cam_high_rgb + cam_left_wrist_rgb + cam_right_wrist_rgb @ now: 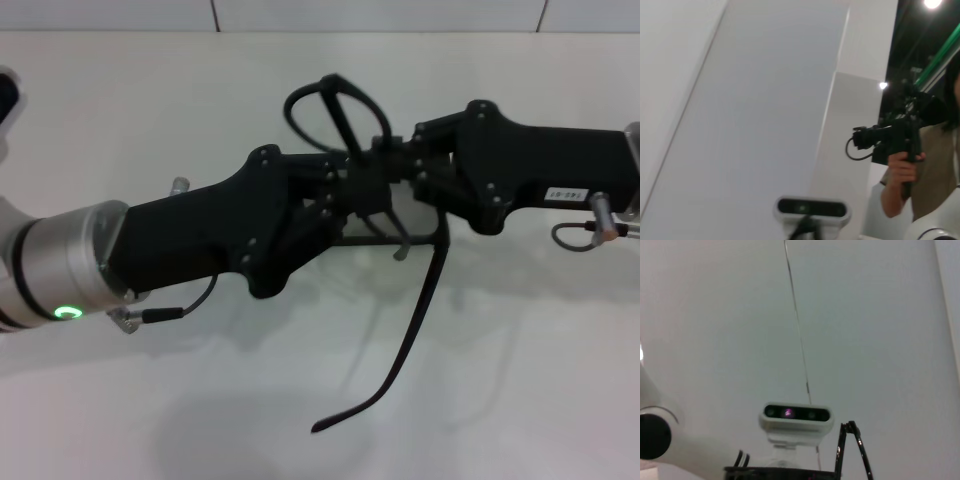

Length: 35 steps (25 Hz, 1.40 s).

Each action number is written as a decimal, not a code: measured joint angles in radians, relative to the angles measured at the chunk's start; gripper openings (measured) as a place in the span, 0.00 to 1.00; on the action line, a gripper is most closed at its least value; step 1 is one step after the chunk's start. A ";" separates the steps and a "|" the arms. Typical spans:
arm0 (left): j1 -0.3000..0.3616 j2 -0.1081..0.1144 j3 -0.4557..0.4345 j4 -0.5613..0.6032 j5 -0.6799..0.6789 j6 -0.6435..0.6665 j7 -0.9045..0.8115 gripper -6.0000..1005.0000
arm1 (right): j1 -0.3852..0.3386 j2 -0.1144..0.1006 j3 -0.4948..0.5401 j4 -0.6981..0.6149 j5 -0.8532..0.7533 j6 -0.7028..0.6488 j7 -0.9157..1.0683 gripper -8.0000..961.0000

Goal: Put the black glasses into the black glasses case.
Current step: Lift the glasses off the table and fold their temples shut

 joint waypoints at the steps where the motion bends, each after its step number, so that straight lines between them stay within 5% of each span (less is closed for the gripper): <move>1: 0.001 0.000 0.000 0.000 0.000 0.010 0.004 0.03 | -0.004 -0.001 0.001 0.000 0.006 0.001 -0.004 0.08; 12: 0.013 0.044 -0.029 -0.003 0.007 0.077 0.024 0.03 | -0.063 -0.010 0.195 0.011 0.136 -0.223 -0.019 0.08; 17: -0.034 0.016 -0.019 -0.006 0.083 0.071 0.026 0.03 | -0.040 -0.005 0.223 0.010 0.245 -0.255 -0.042 0.08; 20: -0.081 -0.006 0.000 -0.030 0.115 0.071 0.055 0.03 | 0.024 0.001 0.209 0.085 0.279 -0.236 -0.109 0.08; 25: -0.137 -0.010 0.111 -0.081 0.035 0.076 0.109 0.03 | 0.138 0.003 0.129 0.239 0.279 -0.162 -0.234 0.08; 35: -0.073 -0.007 0.120 -0.082 -0.147 0.089 0.122 0.04 | 0.128 0.002 -0.062 0.255 0.285 -0.033 -0.299 0.08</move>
